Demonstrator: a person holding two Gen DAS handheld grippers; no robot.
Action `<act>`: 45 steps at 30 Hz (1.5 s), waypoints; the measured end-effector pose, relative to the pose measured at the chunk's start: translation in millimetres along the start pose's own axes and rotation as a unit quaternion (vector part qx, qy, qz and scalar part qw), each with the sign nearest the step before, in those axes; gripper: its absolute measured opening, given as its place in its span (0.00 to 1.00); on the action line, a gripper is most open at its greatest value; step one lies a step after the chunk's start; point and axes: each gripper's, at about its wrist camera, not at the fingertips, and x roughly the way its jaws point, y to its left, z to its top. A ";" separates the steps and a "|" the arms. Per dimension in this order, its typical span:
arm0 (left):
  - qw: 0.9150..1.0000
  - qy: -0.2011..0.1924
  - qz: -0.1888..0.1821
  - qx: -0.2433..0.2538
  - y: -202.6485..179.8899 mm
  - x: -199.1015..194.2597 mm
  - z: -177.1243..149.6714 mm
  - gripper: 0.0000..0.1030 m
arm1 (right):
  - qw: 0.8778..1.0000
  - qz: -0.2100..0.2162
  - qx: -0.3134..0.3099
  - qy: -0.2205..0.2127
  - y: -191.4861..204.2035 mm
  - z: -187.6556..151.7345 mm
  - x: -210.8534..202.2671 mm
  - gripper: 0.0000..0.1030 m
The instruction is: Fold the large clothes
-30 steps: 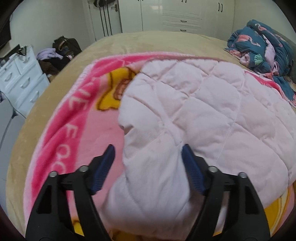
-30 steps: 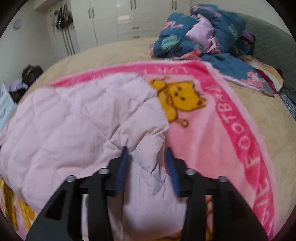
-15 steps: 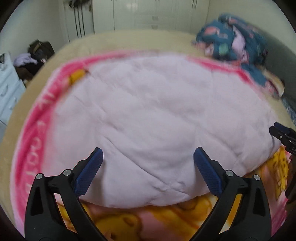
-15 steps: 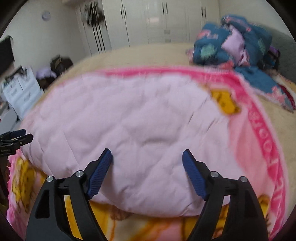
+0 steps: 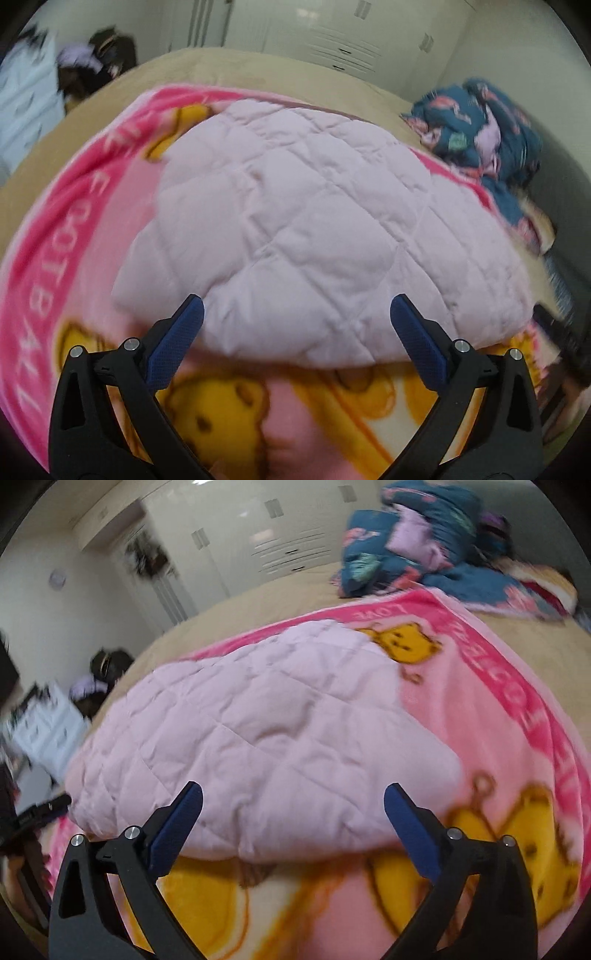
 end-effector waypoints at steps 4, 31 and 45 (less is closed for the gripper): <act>0.998 0.008 -0.002 -0.055 24.5 -10.3 -15.5 0.92 | 0.998 0.001 0.068 0.000 -30.1 -16.8 -12.8 0.96; 0.973 0.031 -0.044 -0.225 65.3 57.7 -0.3 0.92 | 0.965 0.068 0.249 0.048 -40.8 -24.8 60.2 0.96; 0.953 -0.029 -0.049 -0.296 76.8 75.2 2.8 0.92 | 0.965 0.049 0.257 0.005 -39.2 -17.2 75.1 0.86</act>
